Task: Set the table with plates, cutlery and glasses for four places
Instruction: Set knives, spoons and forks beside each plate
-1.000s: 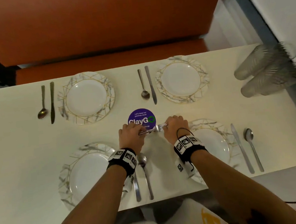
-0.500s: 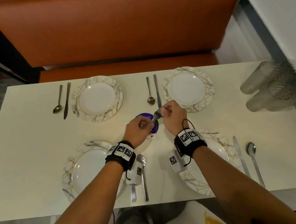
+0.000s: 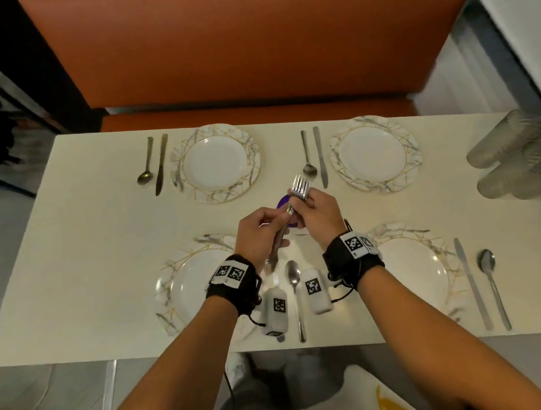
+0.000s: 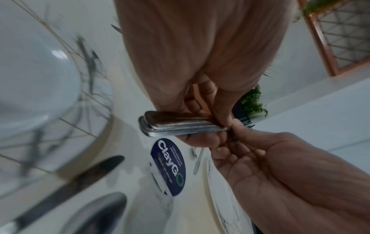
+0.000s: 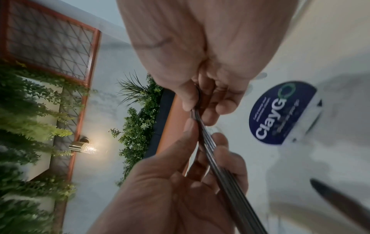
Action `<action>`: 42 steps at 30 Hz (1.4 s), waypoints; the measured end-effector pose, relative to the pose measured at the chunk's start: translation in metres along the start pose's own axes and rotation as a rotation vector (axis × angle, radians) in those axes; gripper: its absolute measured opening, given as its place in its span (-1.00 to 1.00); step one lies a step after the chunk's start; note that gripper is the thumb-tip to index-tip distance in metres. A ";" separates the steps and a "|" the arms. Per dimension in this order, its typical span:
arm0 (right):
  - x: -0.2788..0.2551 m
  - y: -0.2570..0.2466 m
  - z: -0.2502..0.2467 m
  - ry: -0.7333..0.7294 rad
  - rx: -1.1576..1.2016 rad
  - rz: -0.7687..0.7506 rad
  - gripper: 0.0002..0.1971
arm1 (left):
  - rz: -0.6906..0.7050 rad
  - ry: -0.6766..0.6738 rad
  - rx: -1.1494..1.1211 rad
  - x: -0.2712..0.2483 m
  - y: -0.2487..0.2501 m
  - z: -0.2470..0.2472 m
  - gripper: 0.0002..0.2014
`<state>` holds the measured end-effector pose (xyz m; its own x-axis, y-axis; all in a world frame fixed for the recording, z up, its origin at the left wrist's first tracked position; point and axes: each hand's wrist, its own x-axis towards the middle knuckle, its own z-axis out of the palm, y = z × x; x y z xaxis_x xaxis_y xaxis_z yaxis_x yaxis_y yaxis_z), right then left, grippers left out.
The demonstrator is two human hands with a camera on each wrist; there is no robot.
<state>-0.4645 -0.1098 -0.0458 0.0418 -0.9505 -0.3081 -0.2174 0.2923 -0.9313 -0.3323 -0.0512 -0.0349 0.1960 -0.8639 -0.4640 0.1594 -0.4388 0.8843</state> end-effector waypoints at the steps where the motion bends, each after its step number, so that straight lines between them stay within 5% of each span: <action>1: -0.006 0.001 0.012 -0.003 0.007 0.007 -0.82 | -0.014 0.002 -0.021 -0.004 -0.002 -0.013 -0.84; 11: -0.059 0.006 0.145 -0.044 0.147 0.112 -0.85 | -0.103 0.077 -0.150 -0.038 -0.027 -0.161 -0.94; 21: -0.094 0.010 0.205 -0.104 0.136 0.147 -0.80 | -0.151 0.347 0.183 -0.031 -0.066 -0.276 -0.83; 25: -0.098 0.013 0.203 -0.108 0.111 0.132 -0.79 | -0.185 0.359 0.331 -0.027 -0.079 -0.293 -0.71; 31: -0.099 0.020 0.188 -0.074 0.098 0.145 -0.83 | -0.184 0.369 0.543 -0.026 -0.091 -0.299 -0.95; 42: -0.097 0.035 0.181 -0.080 0.053 0.171 -0.81 | -0.175 0.401 0.654 -0.026 -0.099 -0.295 -0.75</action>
<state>-0.2993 0.0122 -0.0836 0.0863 -0.8755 -0.4755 -0.1761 0.4564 -0.8722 -0.0676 0.0871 -0.1254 0.5744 -0.6683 -0.4728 -0.3571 -0.7242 0.5899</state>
